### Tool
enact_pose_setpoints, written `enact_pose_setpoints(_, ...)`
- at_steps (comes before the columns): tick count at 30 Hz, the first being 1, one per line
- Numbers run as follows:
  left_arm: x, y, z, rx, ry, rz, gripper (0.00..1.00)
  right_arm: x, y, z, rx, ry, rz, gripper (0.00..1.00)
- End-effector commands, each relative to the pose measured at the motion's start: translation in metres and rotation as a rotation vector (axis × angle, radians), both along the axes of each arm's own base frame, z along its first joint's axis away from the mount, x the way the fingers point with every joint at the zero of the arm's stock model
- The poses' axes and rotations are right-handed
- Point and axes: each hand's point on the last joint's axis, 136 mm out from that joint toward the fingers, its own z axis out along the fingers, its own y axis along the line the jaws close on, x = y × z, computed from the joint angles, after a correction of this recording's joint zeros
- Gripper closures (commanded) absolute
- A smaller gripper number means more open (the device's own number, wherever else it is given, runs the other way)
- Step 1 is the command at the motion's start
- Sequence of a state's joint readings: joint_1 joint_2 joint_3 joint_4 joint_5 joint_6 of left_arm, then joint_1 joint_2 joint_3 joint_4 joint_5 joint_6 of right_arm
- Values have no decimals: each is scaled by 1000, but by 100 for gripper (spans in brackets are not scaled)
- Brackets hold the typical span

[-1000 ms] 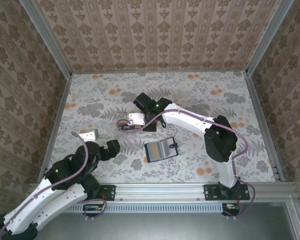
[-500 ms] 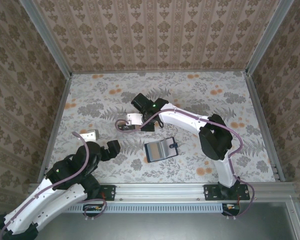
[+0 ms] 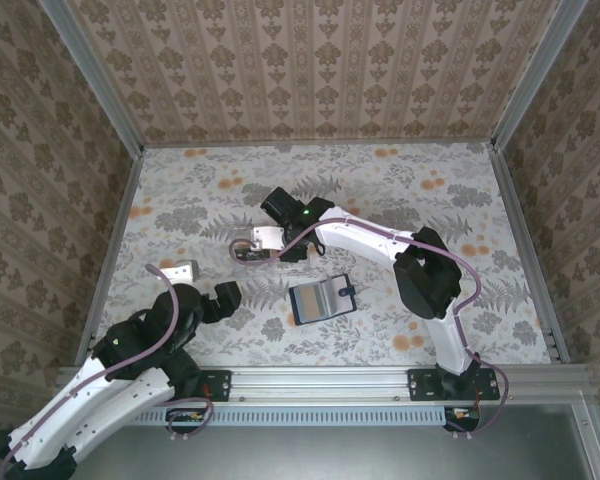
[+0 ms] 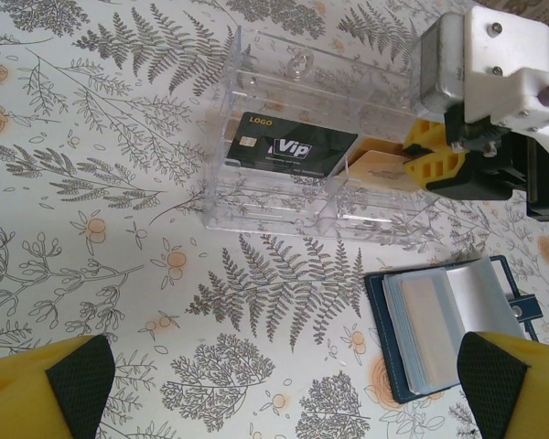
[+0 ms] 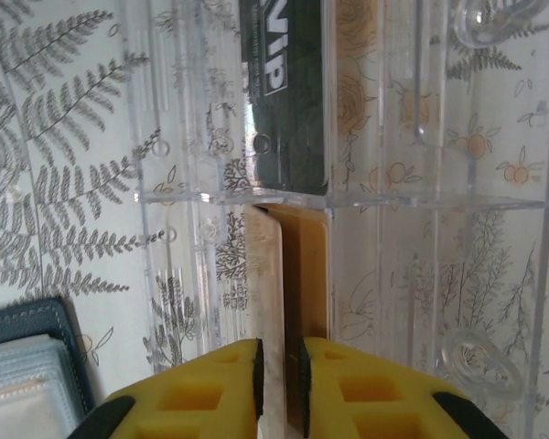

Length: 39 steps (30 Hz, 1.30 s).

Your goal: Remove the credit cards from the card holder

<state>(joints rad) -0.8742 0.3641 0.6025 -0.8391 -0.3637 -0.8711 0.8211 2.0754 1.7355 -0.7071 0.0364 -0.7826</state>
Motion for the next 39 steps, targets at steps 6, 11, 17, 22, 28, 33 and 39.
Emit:
enact_pose_setpoints(6,-3,3,-6,8,17,2,0,24,0,15,9,-111,-60,71)
enact_pose_setpoints(11,-3,1,-7,1,21,-9,0,23,0,32,71,-123,-99,68)
enact_pose_setpoints(17,-3,-14,-13,-28,39,-56,0,4,-11,75,261,-124,-229,66)
enact_pose_setpoints(22,2,-42,-30,-96,92,-101,3,-31,-35,78,387,-8,-393,68)
enact_pose_setpoints(28,9,-79,-51,-186,171,-144,11,-51,-82,42,409,127,-754,73)
enact_pose_setpoints(33,15,-102,-62,-197,211,-164,13,-66,-132,-4,413,231,-1018,83)
enact_pose_setpoints(39,22,-130,-73,-168,249,-197,16,-86,-160,-41,446,295,-1150,84)
